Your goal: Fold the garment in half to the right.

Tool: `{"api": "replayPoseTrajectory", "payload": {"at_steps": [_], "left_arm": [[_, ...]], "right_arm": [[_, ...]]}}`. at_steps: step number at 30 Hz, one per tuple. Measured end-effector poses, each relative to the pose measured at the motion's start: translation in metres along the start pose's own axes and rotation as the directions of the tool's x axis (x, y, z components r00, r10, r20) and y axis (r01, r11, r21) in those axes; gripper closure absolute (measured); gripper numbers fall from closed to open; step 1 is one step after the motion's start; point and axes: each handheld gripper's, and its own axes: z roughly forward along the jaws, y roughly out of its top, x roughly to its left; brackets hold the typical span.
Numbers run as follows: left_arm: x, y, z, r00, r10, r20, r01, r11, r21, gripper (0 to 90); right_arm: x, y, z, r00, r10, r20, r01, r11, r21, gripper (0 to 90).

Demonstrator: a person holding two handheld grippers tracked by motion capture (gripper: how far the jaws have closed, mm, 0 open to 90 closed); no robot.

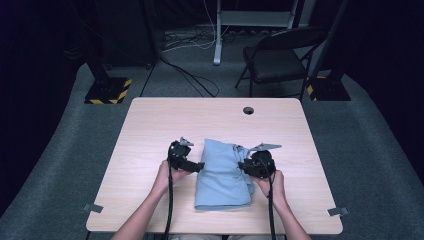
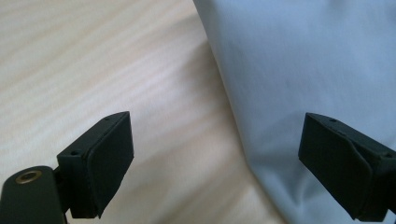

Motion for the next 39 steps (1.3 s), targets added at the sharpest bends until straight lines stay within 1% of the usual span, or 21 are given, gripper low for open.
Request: {"api": "replayPoseTrajectory", "payload": {"at_steps": [1, 2, 3, 4, 6, 9, 15, 20, 22, 23, 24, 25, 27, 28, 29, 30, 31, 33, 34, 35, 39], "left_arm": [[-0.001, 0.007, 0.006, 0.9999, -0.01, -0.01, 0.01, 0.9998, -0.015, 9.5], [-0.001, 0.007, 0.006, 0.9999, -0.01, -0.01, 0.01, 0.9998, -0.015, 9.4], [-0.002, 0.01, 0.009, 0.9998, -0.006, -0.017, 0.006, 0.9999, -0.014, 9.4], [-0.005, 0.013, 0.016, 0.9994, 0.015, -0.032, -0.014, 0.9998, 0.011, 9.3], [-0.008, 0.011, 0.023, 0.9984, 0.034, -0.046, -0.032, 0.9984, 0.046, 9.5], [-0.01, 0.006, 0.027, 0.9978, 0.041, -0.053, -0.037, 0.9968, 0.071, 10.4], [-0.014, -0.006, 0.023, 0.9972, 0.053, -0.053, -0.049, 0.9965, 0.068, 10.8], [-0.022, -0.016, 0.016, 0.9967, 0.065, -0.049, -0.062, 0.9958, 0.067, 11.1], [-0.023, -0.018, 0.014, 0.997, 0.065, -0.042, -0.062, 0.9954, 0.073, 11.1], [-0.022, -0.019, 0.011, 0.9978, 0.059, -0.03, -0.057, 0.9957, 0.073, 12.1], [-0.022, -0.019, 0.011, 0.9978, 0.059, -0.03, -0.057, 0.9957, 0.073, 12.0], [-0.017, -0.015, 0.007, 0.9988, 0.036, -0.034, -0.034, 0.9984, 0.045, 11.6], [-0.015, -0.012, 0.005, 0.9993, 0.018, -0.033, -0.017, 0.9996, 0.024, 10.5], [-0.012, -0.008, 0.003, 0.9994, -0.003, -0.035, 0.003, 1.0, -0.001, 9.8], [-0.01, -0.003, 0.001, 0.9991, -0.015, -0.04, 0.014, 0.9997, -0.02, 9.8], [-0.008, 0.009, 0.002, 0.9983, -0.032, -0.049, 0.029, 0.9983, -0.05, 9.4], [-0.006, 0.014, 0.004, 0.9978, -0.044, -0.049, 0.041, 0.9976, -0.055, 8.8], [-0.006, 0.019, 0.007, 0.9976, -0.046, -0.052, 0.043, 0.9977, -0.053, 8.1], [-0.005, 0.026, 0.016, 0.9965, -0.032, -0.077, 0.029, 0.9991, -0.031, 7.4], [-0.004, 0.028, 0.022, 0.9959, -0.039, -0.081, 0.038, 0.9991, -0.016, 7.1], [-0.001, 0.027, 0.036, 0.9941, -0.027, -0.106, 0.031, 0.999, 0.034, 8.3]], "right_arm": [[0.007, 0.005, 0.011, 0.9978, -0.066, 0.006, 0.066, 0.998, 0.015, 63.0], [0.007, 0.005, 0.011, 0.9978, -0.066, 0.006, 0.066, 0.998, 0.015, 63.0], [0.012, 0.007, 0.017, 0.9949, -0.097, 0.027, 0.096, 0.995, 0.039, 62.6], [0.018, 0.007, 0.031, 0.987, -0.157, 0.037, 0.153, 0.984, 0.089, 62.9], [0.021, 0.003, 0.042, 0.9818, -0.182, 0.053, 0.175, 0.977, 0.124, 63.9], [0.022, -0.003, 0.044, 0.981, -0.187, 0.052, 0.181, 0.978, 0.102, 65.5], [0.025, -0.012, 0.038, 0.9817, -0.189, 0.025, 0.186, 0.979, 0.088, 66.1], [0.026, -0.022, 0.031, 0.9776, -0.21, -0.019, 0.211, 0.975, 0.068, 65.3], [0.025, -0.023, 0.029, 0.9763, -0.212, -0.043, 0.214, 0.975, 0.061, 60.3], [0.022, -0.02, 0.026, 0.9794, -0.186, -0.08, 0.19, 0.98, 0.055, 55.8], [0.02, -0.019, 0.024, 0.9814, -0.173, -0.082, 0.177, 0.983, 0.038, 55.1], [0.018, -0.016, 0.021, 0.9837, -0.158, -0.085, 0.161, 0.987, 0.022, 53.9], [0.015, -0.013, 0.019, 0.9864, -0.146, -0.075, 0.147, 0.989, 0.008, 53.6], [0.009, -0.005, 0.015, 0.9921, -0.123, -0.027, 0.122, 0.992, -0.017, 53.7], [0.009, -0.005, 0.015, 0.9921, -0.123, -0.027, 0.122, 0.992, -0.017, 53.7], [0.004, 0.003, 0.013, 0.9942, -0.097, 0.047, 0.099, 0.994, -0.045, 53.5], [0.001, 0.007, 0.013, 0.9928, -0.088, 0.081, 0.092, 0.994, -0.052, 53.8], [-0.003, 0.014, 0.019, 0.9896, -0.057, 0.132, 0.062, 0.998, -0.034, 53.7], [-0.004, 0.017, 0.024, 0.988, -0.051, 0.146, 0.054, 0.998, -0.019, 54.9], [-0.004, 0.019, 0.03, 0.9859, -0.053, 0.159, 0.053, 0.999, 0.004, 55.2], [-0.004, 0.02, 0.044, 0.9839, -0.057, 0.169, 0.05, 0.998, 0.047, 62.7]]}}
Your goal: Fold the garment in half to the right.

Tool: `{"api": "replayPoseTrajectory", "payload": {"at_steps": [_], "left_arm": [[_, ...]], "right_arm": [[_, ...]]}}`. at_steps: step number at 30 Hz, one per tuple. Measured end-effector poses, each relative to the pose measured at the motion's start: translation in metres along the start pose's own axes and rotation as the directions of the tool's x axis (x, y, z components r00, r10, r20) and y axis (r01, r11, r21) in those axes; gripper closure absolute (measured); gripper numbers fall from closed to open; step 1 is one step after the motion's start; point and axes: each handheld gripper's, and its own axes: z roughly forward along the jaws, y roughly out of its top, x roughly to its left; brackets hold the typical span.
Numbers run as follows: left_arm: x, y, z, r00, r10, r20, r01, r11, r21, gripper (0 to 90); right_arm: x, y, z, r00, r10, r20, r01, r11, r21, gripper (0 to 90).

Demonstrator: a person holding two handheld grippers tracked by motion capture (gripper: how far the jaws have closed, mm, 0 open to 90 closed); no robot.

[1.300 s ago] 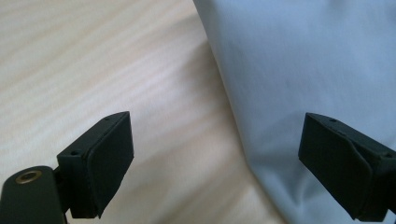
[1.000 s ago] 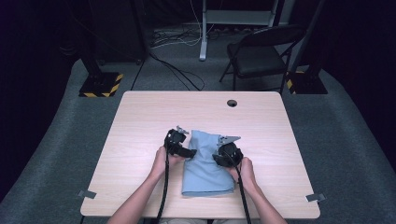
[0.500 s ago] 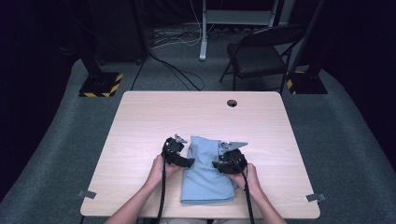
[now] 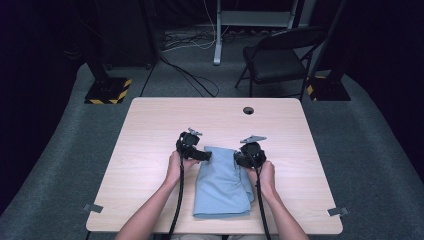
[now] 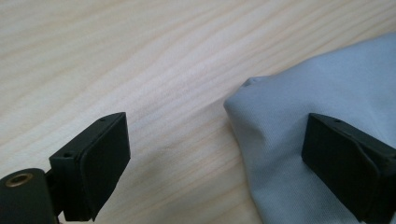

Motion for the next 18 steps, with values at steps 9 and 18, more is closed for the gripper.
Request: {"api": "replayPoseTrajectory", "payload": {"at_steps": [9, 18], "left_arm": [[0.004, -0.008, 0.008, 0.9999, 0.007, -0.016, -0.007, 0.9999, 0.014, 9.9], [0.007, -0.012, 0.007, 0.9994, 0.011, -0.034, -0.011, 0.9999, -0.003, 10.5]], "right_arm": [[-0.013, -0.01, -0.004, 0.9974, 0.07, 0.019, -0.069, 0.996, -0.058, 81.5], [-0.038, -0.022, -0.002, 0.9739, 0.216, -0.071, -0.222, 0.97, -0.098, 72.1]]}}
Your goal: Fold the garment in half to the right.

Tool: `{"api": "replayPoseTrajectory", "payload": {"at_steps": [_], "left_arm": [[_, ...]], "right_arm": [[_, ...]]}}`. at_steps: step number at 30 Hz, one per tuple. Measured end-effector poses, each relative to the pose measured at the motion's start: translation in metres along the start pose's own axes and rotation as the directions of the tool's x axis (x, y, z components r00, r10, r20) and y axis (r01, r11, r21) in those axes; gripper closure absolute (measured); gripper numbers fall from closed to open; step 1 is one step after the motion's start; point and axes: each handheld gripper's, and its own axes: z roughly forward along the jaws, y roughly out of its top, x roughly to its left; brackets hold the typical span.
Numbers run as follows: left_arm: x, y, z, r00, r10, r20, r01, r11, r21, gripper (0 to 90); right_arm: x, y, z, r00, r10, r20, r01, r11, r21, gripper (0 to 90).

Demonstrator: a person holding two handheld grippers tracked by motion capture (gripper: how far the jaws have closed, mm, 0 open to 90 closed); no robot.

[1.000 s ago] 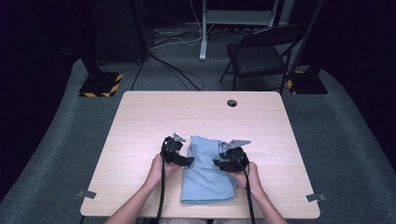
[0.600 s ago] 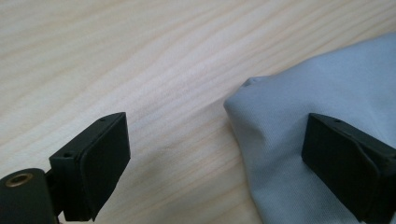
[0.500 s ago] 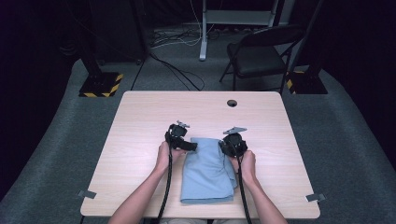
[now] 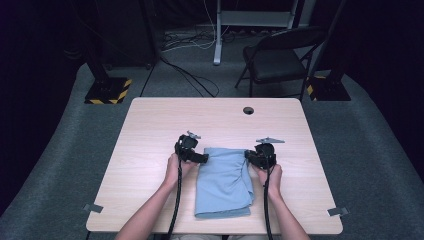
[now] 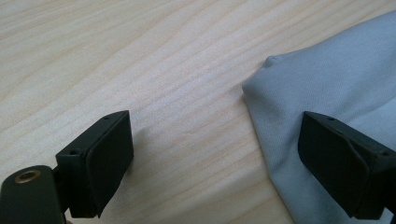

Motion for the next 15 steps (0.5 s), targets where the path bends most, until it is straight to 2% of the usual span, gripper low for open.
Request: {"api": "replayPoseTrajectory", "payload": {"at_steps": [2, 4, 5, 6, 7, 9, 11, 12, 13, 15], "left_arm": [[0.001, 0.0, 0.0, 1.0, 0.002, 0.002, -0.002, 1.0, -0.001, 9.9], [0.001, 0.0, 0.0, 1.0, 0.002, 0.002, -0.002, 1.0, 0.0, 9.8], [0.001, 0.0, 0.0, 1.0, 0.002, 0.002, -0.002, 1.0, 0.0, 9.8], [0.0, 0.0, 0.0, 1.0, 0.002, 0.002, -0.002, 1.0, 0.0, 9.8], [0.0, 0.0, 0.001, 1.0, 0.001, 0.001, -0.001, 1.0, 0.0, 9.6], [0.0, 0.001, 0.001, 1.0, 0.002, 0.0, -0.002, 1.0, 0.001, 9.5], [0.0, 0.001, 0.001, 1.0, 0.002, 0.001, -0.002, 1.0, 0.0, 9.5], [0.0, 0.001, 0.001, 1.0, 0.002, 0.001, -0.002, 1.0, 0.0, 9.5], [0.0, 0.0, 0.001, 1.0, 0.002, 0.001, -0.002, 1.0, -0.001, 9.5], [0.001, 0.0, 0.001, 1.0, 0.005, 0.003, -0.005, 1.0, -0.002, 9.5]], "right_arm": [[0.008, 0.003, -0.011, 0.9995, -0.031, 0.003, 0.031, 0.999, -0.012, 63.2], [0.017, 0.004, -0.024, 0.9973, -0.073, 0.009, 0.073, 0.997, -0.008, 61.2], [0.023, 0.003, -0.031, 0.9964, -0.084, -0.002, 0.084, 0.996, -0.002, 61.0], [0.023, 0.003, -0.031, 0.9964, -0.084, -0.002, 0.084, 0.996, -0.002, 61.0], [0.037, -0.001, -0.037, 0.9904, -0.136, -0.024, 0.137, 0.989, 0.05, 60.6], [0.048, -0.007, -0.031, 0.984, -0.175, -0.032, 0.178, 0.977, 0.119, 60.5], [0.053, -0.013, -0.018, 0.9768, -0.214, 0.007, 0.21, 0.964, 0.163, 66.1], [0.053, -0.013, -0.018, 0.9768, -0.214, 0.007, 0.21, 0.964, 0.163, 66.1], [0.053, -0.019, -0.01, 0.9772, -0.212, 0.005, 0.209, 0.965, 0.161, 75.1], [0.053, -0.021, -0.011, 0.9747, -0.223, 0.01, 0.22, 0.966, 0.136, 83.2]]}}
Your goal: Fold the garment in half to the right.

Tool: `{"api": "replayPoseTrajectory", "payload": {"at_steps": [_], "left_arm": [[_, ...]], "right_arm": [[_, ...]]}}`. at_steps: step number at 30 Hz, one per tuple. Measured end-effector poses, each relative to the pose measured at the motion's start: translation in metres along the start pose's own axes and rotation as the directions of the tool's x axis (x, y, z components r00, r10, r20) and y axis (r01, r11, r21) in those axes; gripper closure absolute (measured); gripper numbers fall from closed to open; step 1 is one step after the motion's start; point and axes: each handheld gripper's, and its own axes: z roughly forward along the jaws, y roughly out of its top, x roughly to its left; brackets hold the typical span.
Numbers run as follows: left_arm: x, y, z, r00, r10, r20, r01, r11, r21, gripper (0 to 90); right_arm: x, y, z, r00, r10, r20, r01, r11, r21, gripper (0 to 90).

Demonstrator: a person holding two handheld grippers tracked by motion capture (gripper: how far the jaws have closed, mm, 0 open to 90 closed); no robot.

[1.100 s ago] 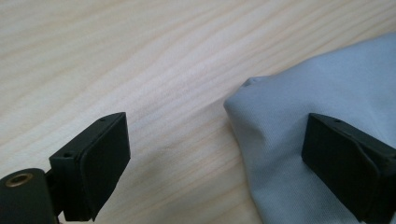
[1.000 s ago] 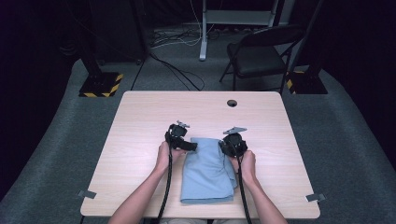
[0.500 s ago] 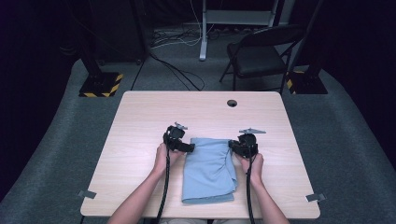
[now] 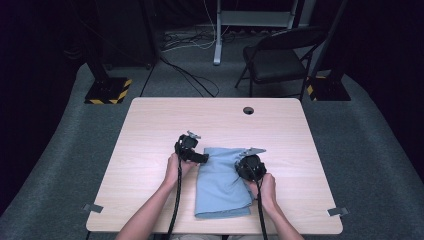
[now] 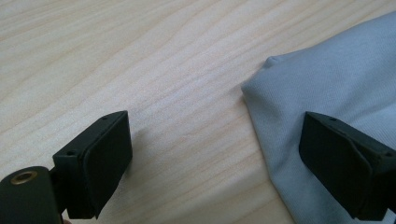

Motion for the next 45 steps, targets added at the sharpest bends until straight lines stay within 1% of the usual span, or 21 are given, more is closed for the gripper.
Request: {"api": "replayPoseTrajectory", "payload": {"at_steps": [1, 3, 4, 7, 11, 12, 13, 15, 18, 19, 20, 22, 23, 26, 28, 31, 34, 35, 38, 42, 45], "left_arm": [[0.0, 0.0, 0.0, 1.0, 0.002, 0.001, -0.002, 1.0, -0.001, 9.5], [0.0, 0.0, 0.0, 1.0, 0.003, 0.002, -0.003, 1.0, -0.001, 9.5], [0.0, 0.0, 0.0, 1.0, 0.003, 0.002, -0.003, 1.0, -0.001, 9.5], [0.0, 0.0, 0.0, 1.0, 0.003, 0.003, -0.003, 1.0, -0.004, 9.5], [0.0, 0.0, 0.0, 1.0, 0.004, 0.003, -0.004, 1.0, -0.005, 9.5], [0.0, 0.0, 0.0, 1.0, 0.004, 0.003, -0.004, 1.0, -0.005, 9.4], [0.0, 0.0, 0.0, 1.0, 0.004, 0.003, -0.004, 1.0, -0.004, 9.4], [0.0, 0.0, 0.0, 1.0, 0.003, 0.003, -0.003, 1.0, -0.003, 9.4], [0.002, 0.002, -0.001, 0.9998, -0.008, 0.016, 0.008, 0.9999, 0.011, 9.0], [0.002, 0.003, -0.002, 0.9996, -0.013, 0.024, 0.013, 0.9999, 0.011, 7.9], [0.0, 0.005, -0.006, 0.9997, -0.01, 0.022, 0.01, 0.9999, -0.009, 7.3], [-0.008, 0.009, -0.013, 0.9995, 0.006, 0.031, -0.005, 0.9989, -0.046, 7.4], [-0.012, 0.01, -0.015, 0.9992, 0.019, 0.034, -0.017, 0.9984, -0.055, 7.3], [-0.025, 0.015, -0.009, 0.9964, 0.084, 0.011, -0.084, 0.9961, -0.029, 7.4], [-0.025, 0.015, -0.002, 0.9967, 0.08, 0.01, -0.08, 0.9968, 0.001, 7.5], [-0.018, 0.011, 0.005, 0.9987, 0.036, 0.036, -0.036, 0.9991, 0.021, 7.2], [-0.015, 0.009, 0.006, 0.9989, 0.021, 0.041, -0.021, 0.9996, 0.02, 6.3], [-0.015, 0.009, 0.006, 0.999, 0.021, 0.04, -0.022, 0.9996, 0.019, 6.4], [-0.015, 0.009, 0.006, 0.999, 0.022, 0.04, -0.022, 0.9996, 0.016, 6.3], [-0.015, 0.008, 0.006, 0.9989, 0.023, 0.041, -0.024, 0.9997, 0.012, 6.1], [-0.015, 0.008, 0.006, 0.999, 0.022, 0.04, -0.022, 0.9997, 0.008, 5.9]], "right_arm": [[0.0, -0.001, -0.003, 1.0, 0.0, -0.001, 0.0, 1.0, -0.014, 87.2], [-0.001, -0.002, -0.006, 1.0, -0.002, 0.007, 0.002, 1.0, -0.029, 89.4], [-0.001, -0.002, -0.006, 1.0, -0.002, 0.007, 0.002, 1.0, -0.029, 89.4], [-0.007, -0.008, -0.019, 0.9998, 0.013, 0.014, -0.012, 0.998, -0.065, 90.0], [-0.013, -0.015, -0.018, 0.9994, 0.026, 0.021, -0.025, 0.998, -0.063, 90.0], [-0.015, -0.018, -0.018, 0.999, 0.044, 0.009, -0.043, 0.997, -0.066, 90.0], [-0.017, -0.018, -0.018, 0.9989, 0.047, -0.001, -0.047, 0.996, -0.07, 88.9], [-0.015, -0.016, -0.02, 0.9991, 0.042, -0.002, -0.043, 0.996, -0.085, 79.6], [-0.009, -0.013, -0.032, 0.9994, 0.03, -0.019, -0.032, 0.993, -0.111, 72.5], [-0.006, -0.013, -0.036, 0.9995, 0.018, -0.026, -0.02, 0.994, -0.104, 71.9], [-0.001, -0.014, -0.041, 0.9994, 0.003, -0.034, -0.006, 0.995, -0.098, 72.0], [0.012, -0.019, -0.046, 0.9982, -0.049, -0.035, 0.047, 0.998, -0.045, 71.3], [0.016, -0.022, -0.046, 0.9975, -0.061, -0.036, 0.06, 0.998, -0.02, 70.9], [0.022, -0.029, -0.043, 0.9968, -0.073, -0.033, 0.075, 0.996, 0.055, 67.5], [0.024, -0.033, -0.042, 0.9966, -0.074, -0.036, 0.078, 0.992, 0.098, 64.4], [0.023, -0.04, -0.045, 0.9974, -0.065, -0.031, 0.068, 0.993, 0.096, 67.6], [0.02, -0.046, -0.043, 0.997, -0.044, -0.064, 0.049, 0.996, 0.071, 80.7], [0.022, -0.046, -0.046, 0.997, -0.053, -0.056, 0.056, 0.997, 0.061, 84.2], [0.023, -0.049, -0.052, 0.9977, -0.054, -0.04, 0.055, 0.998, 0.036, 85.7], [0.022, -0.06, -0.068, 0.9987, -0.042, -0.028, 0.042, 0.999, -0.002, 85.8], [0.023, -0.063, -0.065, 0.9985, -0.053, -0.016, 0.053, 0.999, 0.006, 84.9]]}}
